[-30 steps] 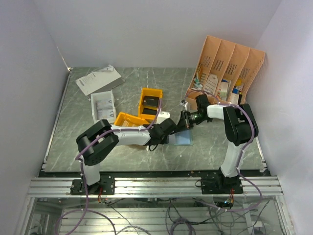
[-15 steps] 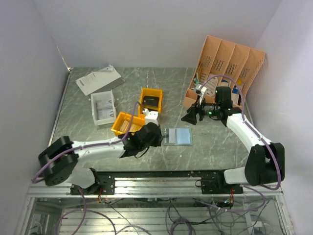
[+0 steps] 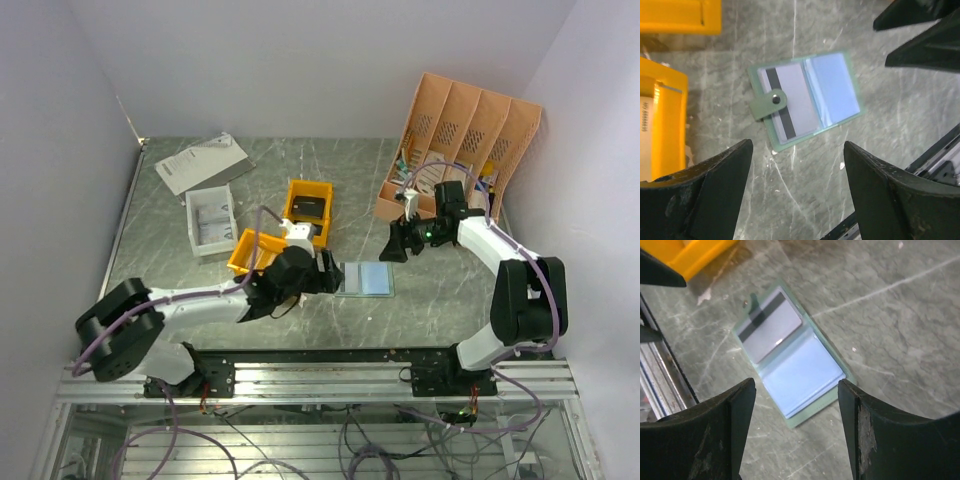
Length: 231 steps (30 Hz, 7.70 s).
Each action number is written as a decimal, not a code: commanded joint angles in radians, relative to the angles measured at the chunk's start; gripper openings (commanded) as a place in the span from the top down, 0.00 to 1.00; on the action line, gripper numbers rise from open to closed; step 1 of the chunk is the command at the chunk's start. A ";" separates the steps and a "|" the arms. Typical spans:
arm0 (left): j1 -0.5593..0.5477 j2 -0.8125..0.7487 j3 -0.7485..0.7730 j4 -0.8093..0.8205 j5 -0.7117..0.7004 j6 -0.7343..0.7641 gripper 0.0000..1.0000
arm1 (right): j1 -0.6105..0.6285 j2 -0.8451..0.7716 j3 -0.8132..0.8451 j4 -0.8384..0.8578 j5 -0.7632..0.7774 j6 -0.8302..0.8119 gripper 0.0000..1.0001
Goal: Put the credit cards into the card holder
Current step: Insert the credit card into the card holder, then close the card holder at the center of the board, then turn over the card holder at the center of the board.
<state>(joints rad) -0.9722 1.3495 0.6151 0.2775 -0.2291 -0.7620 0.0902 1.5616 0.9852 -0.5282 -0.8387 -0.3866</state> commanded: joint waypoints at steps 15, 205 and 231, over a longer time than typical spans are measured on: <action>-0.149 0.481 0.570 -0.600 -0.394 0.065 0.41 | -0.052 0.209 0.032 -0.076 0.049 0.010 0.61; -0.053 0.398 0.192 0.164 -0.014 -0.063 0.90 | 0.033 0.239 0.139 -0.272 -0.134 -0.186 0.92; -0.444 0.569 0.471 -0.189 -0.786 1.349 0.87 | -0.270 0.085 0.092 -0.218 -0.202 -0.125 0.85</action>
<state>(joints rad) -1.3891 1.8950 1.0882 -0.0044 -0.9482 0.4614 -0.1738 1.6447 1.0840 -0.7570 -1.0363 -0.5156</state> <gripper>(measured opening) 0.186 0.148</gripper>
